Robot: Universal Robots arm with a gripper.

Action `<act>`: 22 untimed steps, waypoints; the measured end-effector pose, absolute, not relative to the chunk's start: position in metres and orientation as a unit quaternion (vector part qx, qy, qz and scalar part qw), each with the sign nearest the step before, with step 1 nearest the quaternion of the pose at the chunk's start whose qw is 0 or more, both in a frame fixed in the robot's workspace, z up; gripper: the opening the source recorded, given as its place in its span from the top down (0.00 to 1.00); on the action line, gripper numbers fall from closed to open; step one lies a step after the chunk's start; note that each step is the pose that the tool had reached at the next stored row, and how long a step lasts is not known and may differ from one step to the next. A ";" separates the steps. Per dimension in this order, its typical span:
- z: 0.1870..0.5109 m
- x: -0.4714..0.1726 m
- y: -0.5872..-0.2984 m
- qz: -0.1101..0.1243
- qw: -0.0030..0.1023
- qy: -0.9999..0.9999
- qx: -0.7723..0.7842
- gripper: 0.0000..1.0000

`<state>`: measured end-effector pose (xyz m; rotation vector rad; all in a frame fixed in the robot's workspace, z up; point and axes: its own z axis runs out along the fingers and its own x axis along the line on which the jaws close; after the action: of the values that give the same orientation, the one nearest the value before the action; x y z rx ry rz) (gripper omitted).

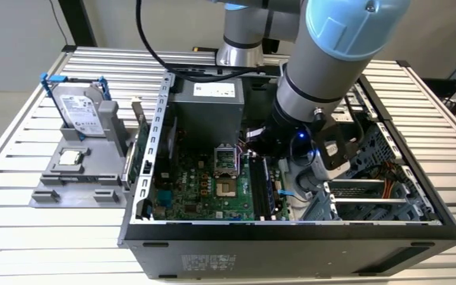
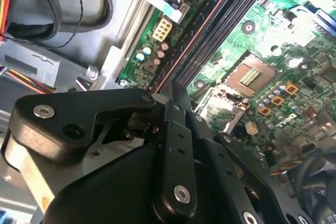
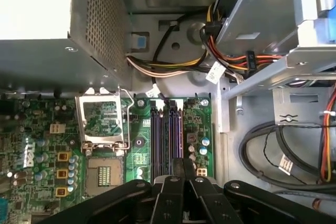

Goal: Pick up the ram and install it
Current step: 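Press down the ram until it locks into place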

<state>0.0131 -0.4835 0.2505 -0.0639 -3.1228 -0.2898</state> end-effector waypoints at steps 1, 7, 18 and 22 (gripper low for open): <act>0.249 0.013 -0.483 -0.092 0.002 -0.996 -0.020 1.00; 0.238 0.013 -0.478 -0.092 0.002 -0.996 -0.021 1.00; 0.227 0.010 -0.464 -0.056 -0.007 -0.998 -0.023 1.00; 0.220 0.010 -0.457 -0.055 -0.007 -0.998 -0.023 1.00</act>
<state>0.0097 -0.4571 0.2205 -0.0734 -3.1502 -0.1749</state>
